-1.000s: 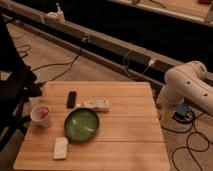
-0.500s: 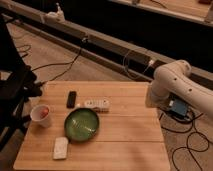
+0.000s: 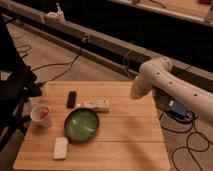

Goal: Move the arm in a circular motion

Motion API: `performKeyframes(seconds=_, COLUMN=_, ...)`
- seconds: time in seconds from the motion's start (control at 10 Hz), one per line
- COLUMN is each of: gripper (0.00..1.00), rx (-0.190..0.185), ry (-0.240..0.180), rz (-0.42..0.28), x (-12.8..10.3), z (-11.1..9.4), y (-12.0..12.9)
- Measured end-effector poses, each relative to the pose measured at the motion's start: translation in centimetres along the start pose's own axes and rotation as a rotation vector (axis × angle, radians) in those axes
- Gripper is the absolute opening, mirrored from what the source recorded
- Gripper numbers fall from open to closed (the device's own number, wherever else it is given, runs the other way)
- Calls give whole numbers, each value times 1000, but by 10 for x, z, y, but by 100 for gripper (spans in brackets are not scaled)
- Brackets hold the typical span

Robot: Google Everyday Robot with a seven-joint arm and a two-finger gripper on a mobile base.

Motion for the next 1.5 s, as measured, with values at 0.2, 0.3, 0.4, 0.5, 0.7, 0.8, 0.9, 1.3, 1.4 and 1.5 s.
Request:
performKeyframes(seconds=0.2, gripper=0, rx=-30, ry=-60, rz=-106, x=-50, z=11, y=12)
performKeyframes(seconds=0.3, gripper=0, rx=-52, ry=-90, rz=-162, x=-72, z=14, y=25)
performKeyframes(seconds=0.4, gripper=0, rx=-78, ry=-125, rz=-216, x=-92, z=14, y=44)
performKeyframes(seconds=0.5, gripper=0, rx=-106, ry=-152, rz=-255, x=-103, z=13, y=63)
performKeyframes(seconds=0.7, gripper=0, rx=-172, ry=-175, rz=-310, x=-104, z=12, y=104)
performKeyframes(seconds=0.8, gripper=0, rx=-195, ry=-159, rz=-316, x=-91, z=11, y=118)
performKeyframes(seconds=0.9, gripper=0, rx=-213, ry=-123, rz=-309, x=-70, z=9, y=128)
performKeyframes(seconds=1.3, gripper=0, rx=-267, ry=167, rz=-215, x=55, z=-3, y=133)
performKeyframes(seconds=1.4, gripper=0, rx=-256, ry=226, rz=-197, x=71, z=-7, y=120)
performKeyframes(seconds=1.5, gripper=0, rx=-243, ry=265, rz=-189, x=79, z=-9, y=107)
